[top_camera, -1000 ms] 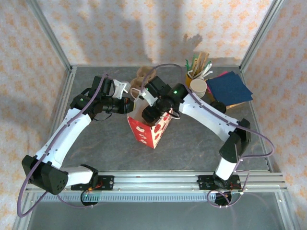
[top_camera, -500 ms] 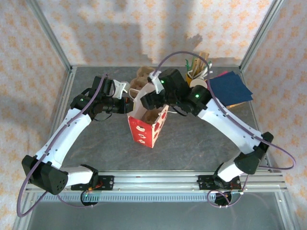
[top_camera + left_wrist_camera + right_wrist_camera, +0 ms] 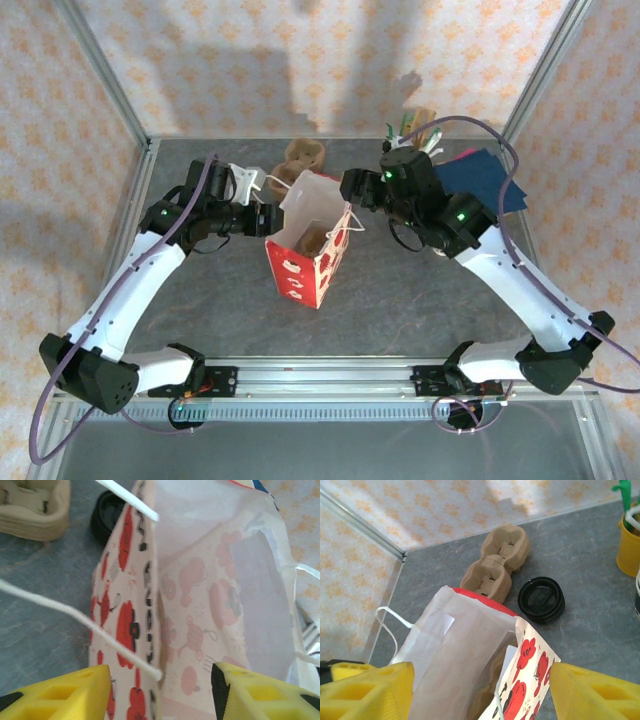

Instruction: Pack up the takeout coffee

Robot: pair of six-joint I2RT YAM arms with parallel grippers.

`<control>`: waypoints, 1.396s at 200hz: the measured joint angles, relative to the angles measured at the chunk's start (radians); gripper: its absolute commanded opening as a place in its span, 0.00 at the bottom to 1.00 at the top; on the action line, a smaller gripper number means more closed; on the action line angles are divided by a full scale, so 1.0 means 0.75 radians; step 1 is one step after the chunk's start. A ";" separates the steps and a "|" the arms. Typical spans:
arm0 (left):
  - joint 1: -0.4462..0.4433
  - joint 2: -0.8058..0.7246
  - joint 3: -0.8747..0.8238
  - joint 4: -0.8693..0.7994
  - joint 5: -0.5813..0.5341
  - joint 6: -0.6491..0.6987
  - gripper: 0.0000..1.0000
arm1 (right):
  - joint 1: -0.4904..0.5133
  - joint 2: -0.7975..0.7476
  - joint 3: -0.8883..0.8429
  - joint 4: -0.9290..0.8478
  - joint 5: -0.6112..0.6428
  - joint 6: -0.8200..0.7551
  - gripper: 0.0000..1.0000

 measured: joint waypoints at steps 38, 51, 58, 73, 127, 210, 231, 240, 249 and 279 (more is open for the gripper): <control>-0.005 -0.057 0.003 -0.001 -0.128 -0.001 0.63 | -0.049 0.029 -0.073 0.024 -0.057 0.120 0.71; -0.005 -0.079 0.003 -0.002 -0.163 -0.001 0.66 | -0.062 0.055 -0.083 0.033 -0.084 0.141 0.71; -0.005 -0.092 0.003 -0.003 -0.184 -0.001 0.67 | -0.069 0.073 -0.086 0.036 -0.103 0.150 0.70; -0.005 -0.119 0.005 -0.010 -0.226 0.001 0.69 | -0.081 0.119 -0.087 0.041 -0.140 0.163 0.68; -0.005 -0.191 0.054 -0.050 -0.383 0.001 0.71 | -0.092 0.240 -0.087 0.039 -0.232 0.178 0.46; -0.005 -0.244 0.117 -0.047 -0.507 0.001 0.73 | -0.092 0.245 -0.087 0.041 -0.291 0.122 0.17; -0.005 -0.239 0.127 -0.042 -0.507 0.001 0.73 | -0.092 0.243 -0.087 0.047 -0.311 0.093 0.14; -0.005 -0.237 0.127 -0.039 -0.508 0.001 0.73 | -0.092 0.241 -0.087 0.049 -0.318 0.078 0.14; -0.005 -0.235 0.128 -0.038 -0.510 0.001 0.73 | -0.092 0.234 -0.087 0.050 -0.330 0.055 0.13; -0.005 -0.226 0.136 -0.036 -0.527 0.000 0.73 | -0.092 0.186 -0.102 0.084 -0.379 -0.018 0.08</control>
